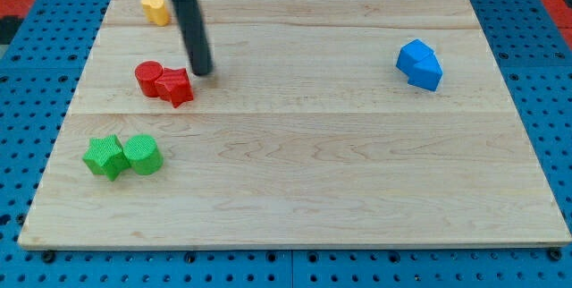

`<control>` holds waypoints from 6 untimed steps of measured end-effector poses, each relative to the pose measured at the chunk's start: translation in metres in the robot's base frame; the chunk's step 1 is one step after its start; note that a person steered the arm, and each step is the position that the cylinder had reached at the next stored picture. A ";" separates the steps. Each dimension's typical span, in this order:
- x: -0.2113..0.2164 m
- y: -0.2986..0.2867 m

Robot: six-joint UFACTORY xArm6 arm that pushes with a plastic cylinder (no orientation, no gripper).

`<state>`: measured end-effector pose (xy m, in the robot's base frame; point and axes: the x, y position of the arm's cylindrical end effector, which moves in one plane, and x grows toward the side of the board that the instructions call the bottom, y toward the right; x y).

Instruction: Push the green blocks into the yellow hexagon

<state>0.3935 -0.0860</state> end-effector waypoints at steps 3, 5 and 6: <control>0.224 -0.157; 0.172 -0.193; 0.142 -0.178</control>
<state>0.5356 -0.2640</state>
